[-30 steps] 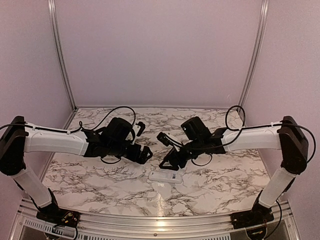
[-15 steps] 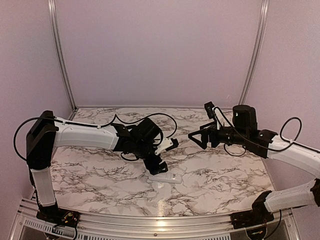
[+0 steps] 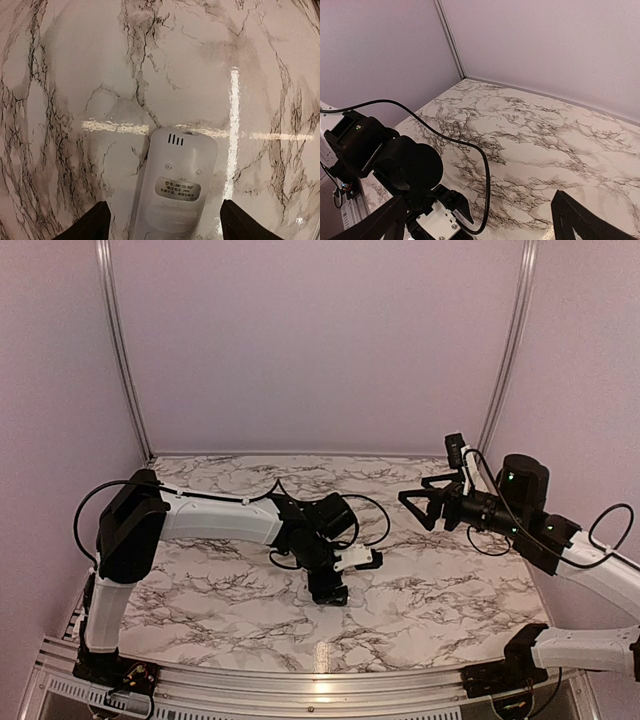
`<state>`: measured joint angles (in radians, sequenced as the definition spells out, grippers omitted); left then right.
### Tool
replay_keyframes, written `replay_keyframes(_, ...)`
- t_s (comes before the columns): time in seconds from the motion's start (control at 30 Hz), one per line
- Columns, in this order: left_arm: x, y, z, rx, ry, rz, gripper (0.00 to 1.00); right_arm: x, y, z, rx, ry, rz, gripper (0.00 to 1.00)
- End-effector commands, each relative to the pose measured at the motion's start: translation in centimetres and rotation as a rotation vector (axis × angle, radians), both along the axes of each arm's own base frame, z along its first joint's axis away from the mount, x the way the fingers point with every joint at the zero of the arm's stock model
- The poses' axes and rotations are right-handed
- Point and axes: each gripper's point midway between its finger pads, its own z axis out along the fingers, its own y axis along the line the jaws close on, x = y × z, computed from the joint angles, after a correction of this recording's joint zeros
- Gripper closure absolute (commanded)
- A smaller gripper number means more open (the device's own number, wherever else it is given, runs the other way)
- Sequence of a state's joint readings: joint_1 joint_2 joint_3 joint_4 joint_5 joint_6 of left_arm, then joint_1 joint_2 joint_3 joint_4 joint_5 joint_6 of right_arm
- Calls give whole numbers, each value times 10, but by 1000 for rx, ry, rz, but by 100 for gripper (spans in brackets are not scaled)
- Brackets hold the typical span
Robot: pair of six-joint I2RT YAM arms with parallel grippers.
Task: Load the batteries into the remote control
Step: Pick up the remote control from the center of the board.
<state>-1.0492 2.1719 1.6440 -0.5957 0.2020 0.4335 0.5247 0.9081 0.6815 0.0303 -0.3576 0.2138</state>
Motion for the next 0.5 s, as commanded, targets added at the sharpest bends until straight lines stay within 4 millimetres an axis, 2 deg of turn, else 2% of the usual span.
replay_keyframes(0.0, -10, 2, -14, 68, 48, -82, 23, -4, -3, 8, 24, -24, 6, 1)
replay_keyframes(0.13, -7, 5, -26, 120, 54, -86, 30, -8, -1, 10, 32, -28, 29, 1)
replay_keyframes(0.3, -12, 16, -41, 191, 97, -98, 37, -12, 2, 10, 37, -31, 57, 1)
replay_keyframes(0.47, -12, 27, -47, 231, 112, -82, 51, -14, 4, 9, 42, -32, 75, 1)
